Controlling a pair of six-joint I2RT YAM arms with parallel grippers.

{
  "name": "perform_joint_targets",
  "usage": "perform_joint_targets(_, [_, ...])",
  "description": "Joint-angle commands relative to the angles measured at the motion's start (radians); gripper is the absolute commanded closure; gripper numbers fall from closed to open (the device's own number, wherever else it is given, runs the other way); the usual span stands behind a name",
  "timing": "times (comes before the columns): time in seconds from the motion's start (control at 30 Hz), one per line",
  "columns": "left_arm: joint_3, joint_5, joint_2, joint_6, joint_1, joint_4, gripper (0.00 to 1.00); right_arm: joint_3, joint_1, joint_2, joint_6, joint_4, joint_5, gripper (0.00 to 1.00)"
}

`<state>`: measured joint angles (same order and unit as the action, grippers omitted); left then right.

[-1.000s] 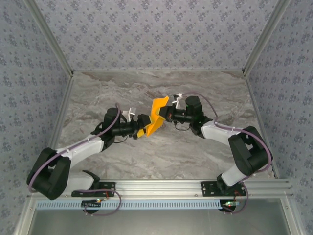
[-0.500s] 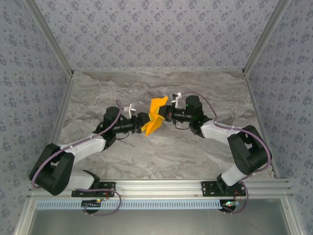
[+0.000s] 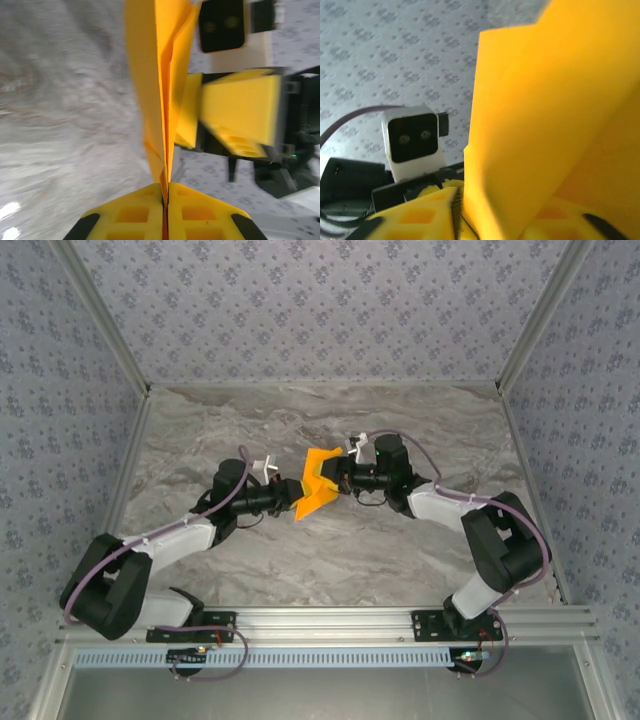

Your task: Fold a paper plane with a square sheet of paper (pick it up from the middle)

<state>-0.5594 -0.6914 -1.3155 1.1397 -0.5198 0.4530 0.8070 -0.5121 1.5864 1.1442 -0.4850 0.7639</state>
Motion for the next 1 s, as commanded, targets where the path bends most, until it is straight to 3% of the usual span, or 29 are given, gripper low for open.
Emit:
perform_joint_targets(0.0, [-0.117, 0.146, 0.048, -0.218, -0.005, -0.416, 0.93, 0.036, 0.020, -0.093, -0.196, 0.304, -0.103, 0.51])
perform_joint_targets(0.1, [-0.269, 0.448, 0.031, -0.391, -0.026, -0.825, 0.93, 0.056, 0.014, -0.176, -0.348, 0.511, -0.252, 0.37])
perform_joint_targets(0.3, [-0.451, 0.795, -0.025, -0.501, -0.103, -1.116, 0.93, 0.039, 0.009, -0.298, -0.445, 0.675, -0.465, 0.16])
perform_joint_targets(0.5, [-0.604, 1.217, -0.134, -0.485, -0.224, -1.336, 0.92, 0.006, 0.009, -0.366, -0.445, 0.758, -0.633, 0.14])
perform_joint_targets(0.6, [-0.658, 1.354, -0.230, -0.448, -0.277, -1.393, 0.91, -0.014, 0.010, -0.413, -0.436, 0.809, -0.735, 0.13])
perform_joint_targets(0.67, [-0.693, 1.398, -0.297, -0.425, -0.310, -1.412, 0.90, -0.028, 0.011, -0.441, -0.435, 0.828, -0.765, 0.13])
perform_joint_targets(0.77, [-0.731, 1.379, -0.393, -0.408, -0.347, -1.386, 0.88, -0.044, 0.014, -0.474, -0.432, 0.853, -0.791, 0.13])
perform_joint_targets(0.87, [-0.752, 1.289, -0.480, -0.400, -0.371, -1.316, 0.84, -0.062, 0.016, -0.500, -0.415, 0.869, -0.812, 0.14])
perform_joint_targets(0.97, [-0.757, 1.123, -0.531, -0.419, -0.381, -1.214, 0.71, -0.084, 0.024, -0.529, -0.400, 0.868, -0.818, 0.14])
